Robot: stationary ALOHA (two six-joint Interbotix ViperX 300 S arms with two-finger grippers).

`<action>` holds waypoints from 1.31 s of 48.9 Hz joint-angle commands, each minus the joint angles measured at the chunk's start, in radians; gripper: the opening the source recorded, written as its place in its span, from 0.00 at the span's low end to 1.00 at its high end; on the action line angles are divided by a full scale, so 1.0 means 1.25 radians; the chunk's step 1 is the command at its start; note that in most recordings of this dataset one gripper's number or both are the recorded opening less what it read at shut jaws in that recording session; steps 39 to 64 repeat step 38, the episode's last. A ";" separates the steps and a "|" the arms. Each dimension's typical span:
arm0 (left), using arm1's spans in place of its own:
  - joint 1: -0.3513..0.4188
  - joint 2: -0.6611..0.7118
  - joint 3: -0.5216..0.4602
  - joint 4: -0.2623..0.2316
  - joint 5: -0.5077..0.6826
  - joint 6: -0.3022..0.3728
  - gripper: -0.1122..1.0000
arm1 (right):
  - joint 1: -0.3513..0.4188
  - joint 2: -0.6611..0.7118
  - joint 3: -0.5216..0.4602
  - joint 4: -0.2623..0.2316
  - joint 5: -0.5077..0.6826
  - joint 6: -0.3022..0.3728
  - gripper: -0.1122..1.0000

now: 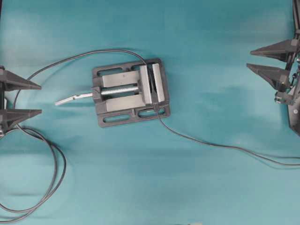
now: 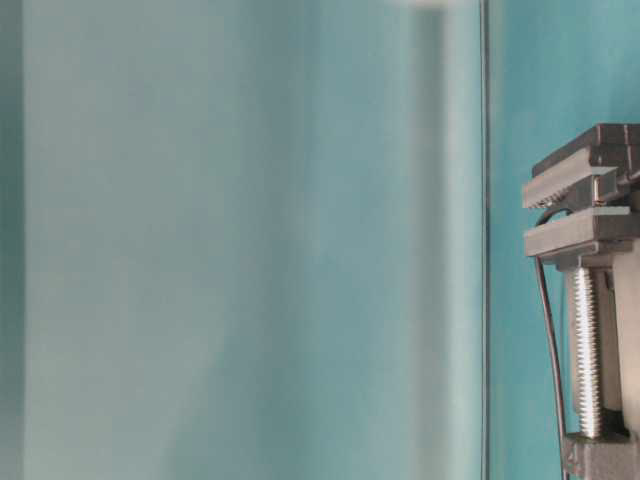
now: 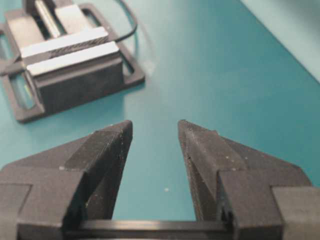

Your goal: Insert the USB cable into the fixed female connector.

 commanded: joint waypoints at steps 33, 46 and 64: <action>0.001 0.012 -0.011 0.001 -0.012 0.002 0.95 | -0.001 0.004 -0.032 -0.119 0.066 0.040 0.57; 0.001 0.012 -0.023 0.002 -0.028 -0.002 0.95 | 0.000 0.004 -0.037 -0.119 0.076 0.039 0.57; 0.001 0.012 -0.023 0.002 -0.028 -0.002 0.95 | 0.000 0.004 -0.037 -0.119 0.076 0.039 0.57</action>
